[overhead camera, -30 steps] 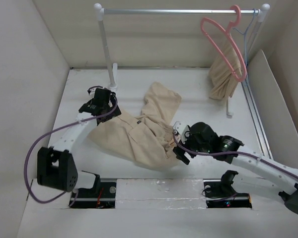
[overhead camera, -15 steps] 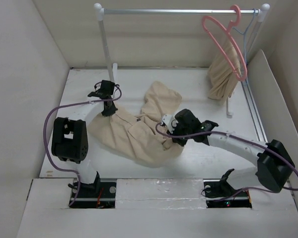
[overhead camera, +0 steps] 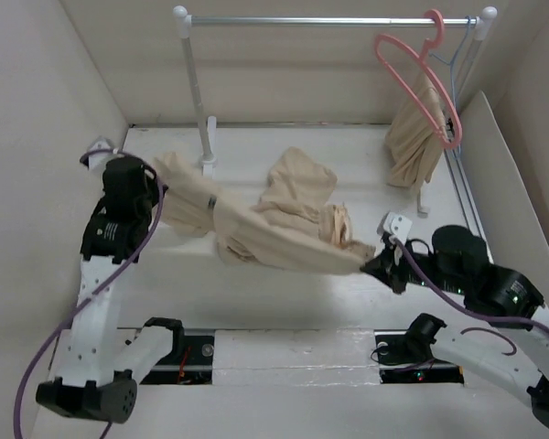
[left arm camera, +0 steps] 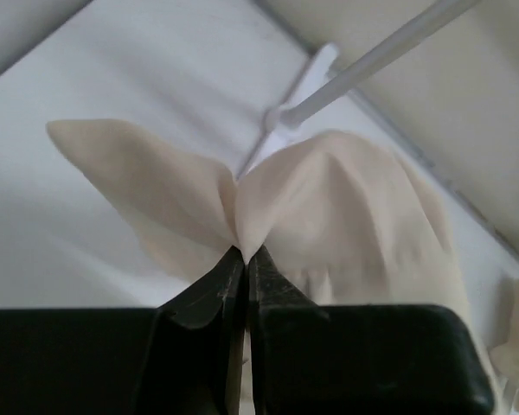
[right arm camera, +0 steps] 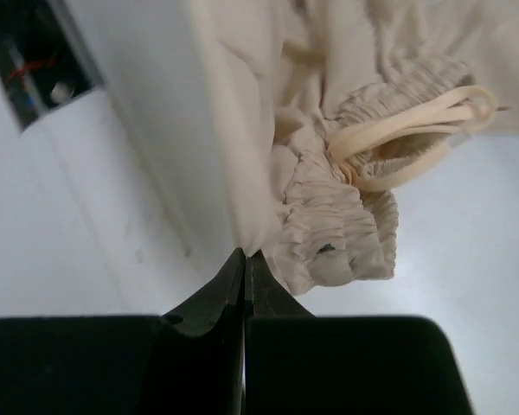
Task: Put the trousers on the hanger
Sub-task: Flatten out the trousers at the center of the board.
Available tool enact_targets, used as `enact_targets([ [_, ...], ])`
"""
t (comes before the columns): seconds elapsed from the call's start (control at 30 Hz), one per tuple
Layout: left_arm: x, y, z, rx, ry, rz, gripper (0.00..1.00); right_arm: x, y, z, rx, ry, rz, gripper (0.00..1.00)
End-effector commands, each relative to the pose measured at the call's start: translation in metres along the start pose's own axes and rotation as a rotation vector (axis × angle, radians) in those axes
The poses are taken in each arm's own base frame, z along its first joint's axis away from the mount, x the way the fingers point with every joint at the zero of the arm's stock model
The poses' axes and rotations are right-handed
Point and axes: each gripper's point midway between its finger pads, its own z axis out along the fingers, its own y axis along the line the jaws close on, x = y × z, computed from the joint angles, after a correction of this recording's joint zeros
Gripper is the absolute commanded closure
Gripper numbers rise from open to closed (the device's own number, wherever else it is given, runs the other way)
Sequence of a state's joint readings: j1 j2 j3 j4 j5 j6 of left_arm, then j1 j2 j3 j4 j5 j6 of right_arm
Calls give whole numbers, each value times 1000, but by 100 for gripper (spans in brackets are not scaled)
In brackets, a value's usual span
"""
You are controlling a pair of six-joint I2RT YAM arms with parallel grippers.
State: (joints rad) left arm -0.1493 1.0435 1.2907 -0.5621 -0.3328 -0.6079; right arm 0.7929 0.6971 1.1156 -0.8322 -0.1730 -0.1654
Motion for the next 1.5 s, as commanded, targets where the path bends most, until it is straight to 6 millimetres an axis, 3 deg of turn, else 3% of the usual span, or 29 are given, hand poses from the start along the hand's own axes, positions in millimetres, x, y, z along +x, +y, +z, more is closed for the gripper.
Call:
enact_targets([
  [0.0, 46, 87, -1, -288, 56, -49, 100, 122, 55, -29, -158, 385, 279, 100],
  [0.03, 50, 107, -3, -337, 51, -76, 100, 128, 61, -33, -176, 405, 308, 100],
  [0.07, 62, 123, -5, -377, 63, -87, 92, 137, 64, -41, -174, 445, 321, 100],
  [0.17, 52, 141, -27, -418, -10, -148, 93, 149, 60, -55, -154, 551, 296, 100],
  [0.23, 47, 142, -33, -436, -18, -153, 80, 154, 61, -61, -192, 597, 240, 100],
  [0.27, 40, 137, -34, -423, -25, -158, 63, 156, 65, -61, -217, 598, 232, 96],
  [0.3, 37, 134, -35, -409, -27, -158, 56, 157, 67, -62, -227, 595, 235, 74],
  [0.33, 28, 124, -33, -365, -48, -166, 52, 159, 68, -62, -232, 591, 234, 61],
  [0.4, 31, 94, -29, -197, 2, -119, 48, 164, 69, -59, -250, 600, 222, 35],
  [0.43, 25, 72, -21, -92, -13, -108, 45, 162, 67, -56, -246, 598, 203, 31],
  [0.47, 45, 53, -12, 11, 82, -57, 40, 155, 61, -48, -228, 586, 187, 29],
  [0.53, 58, 25, 3, 132, 146, -34, 39, 143, 52, -36, -208, 556, 152, 24],
  [0.57, 86, 15, 18, 186, 268, -8, 36, 130, 45, -23, -184, 506, 130, 24],
  [0.6, 104, 8, 35, 208, 336, 14, 36, 127, 31, -1, -128, 486, 110, 38],
  [0.63, 97, 2, 37, 229, 308, 12, 36, 127, 32, 0, -125, 487, 117, 39],
  [0.67, 103, -7, 43, 259, 321, 33, 35, 114, 19, 21, -78, 401, 106, 64],
  [0.7, 116, -13, 59, 243, 358, 70, 35, 125, 15, 36, -70, 417, 122, 100],
  [0.73, 134, -41, 56, 302, 390, 135, 34, 122, 17, 47, -93, 386, 133, 100],
  [0.77, 151, -69, 63, 314, 417, 237, 26, 116, 15, 66, -96, 334, 149, 100],
  [0.8, 148, -80, 75, 313, 418, 238, 26, 108, 14, 70, -92, 299, 141, 100],
  [0.83, 169, -100, 72, 337, 458, 320, 24, 111, 14, 76, -88, 303, 172, 100],
  [0.87, 180, -118, 94, 337, 484, 360, 20, 108, 10, 81, -66, 285, 180, 91],
  [0.9, 190, -123, 102, 331, 503, 384, 20, 107, 7, 83, -46, 273, 188, 63],
  [1.0, 230, -131, 144, 310, 580, 404, 19, 118, -1, 96, 4, 241, 171, 24],
  [1.07, 260, -132, 169, 290, 657, 434, 19, 130, -7, 108, 8, 254, 158, 19],
  [1.17, 289, -135, 180, 307, 742, 466, 19, 143, -22, 116, 53, 329, 156, 14],
  [1.33, 310, -153, 181, 396, 780, 413, 20, 150, -56, 122, 140, 339, 177, 18],
  [1.4, 325, -152, 181, 400, 817, 412, 20, 160, -68, 123, 156, 347, 221, 20],
  [1.47, 337, -147, 185, 389, 846, 412, 24, 167, -68, 128, 118, 340, 246, 21],
])
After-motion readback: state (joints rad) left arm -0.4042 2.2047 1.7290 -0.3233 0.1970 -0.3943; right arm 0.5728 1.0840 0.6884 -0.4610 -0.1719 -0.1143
